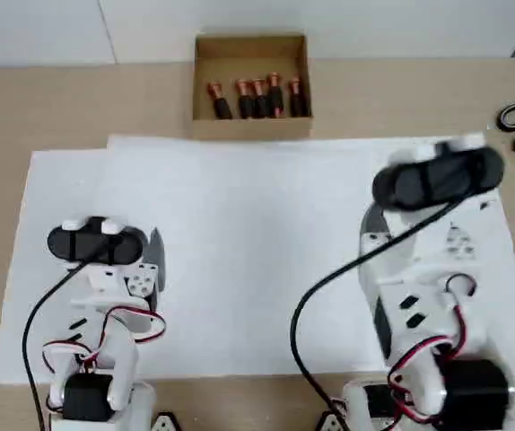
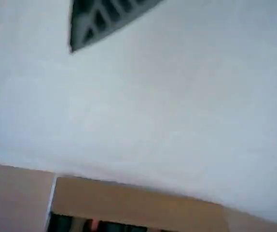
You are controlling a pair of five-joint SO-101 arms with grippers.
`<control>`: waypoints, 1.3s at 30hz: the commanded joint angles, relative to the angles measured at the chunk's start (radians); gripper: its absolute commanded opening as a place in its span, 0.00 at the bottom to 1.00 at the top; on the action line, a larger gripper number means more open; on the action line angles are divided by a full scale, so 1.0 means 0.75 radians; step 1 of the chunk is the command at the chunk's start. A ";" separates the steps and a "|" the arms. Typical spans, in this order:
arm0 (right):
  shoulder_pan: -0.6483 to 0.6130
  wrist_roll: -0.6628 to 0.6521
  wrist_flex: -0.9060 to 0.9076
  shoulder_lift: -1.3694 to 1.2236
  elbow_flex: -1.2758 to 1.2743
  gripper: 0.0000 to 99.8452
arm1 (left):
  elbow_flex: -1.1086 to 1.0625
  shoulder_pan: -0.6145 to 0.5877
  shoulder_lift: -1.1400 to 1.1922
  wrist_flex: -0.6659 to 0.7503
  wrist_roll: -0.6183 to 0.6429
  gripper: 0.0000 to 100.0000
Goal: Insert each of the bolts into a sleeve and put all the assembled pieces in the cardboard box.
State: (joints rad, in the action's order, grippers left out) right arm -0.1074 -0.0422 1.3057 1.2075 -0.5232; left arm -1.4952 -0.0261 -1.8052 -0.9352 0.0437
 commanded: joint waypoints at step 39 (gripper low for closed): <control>0.261 0.000 -0.619 0.809 -1.547 0.14 | -0.242 0.008 -0.023 0.029 0.002 0.13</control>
State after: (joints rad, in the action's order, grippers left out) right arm 0.0813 -0.0422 0.7994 1.7998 -1.6755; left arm -1.6824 -0.0261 -1.8052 -0.9352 0.0437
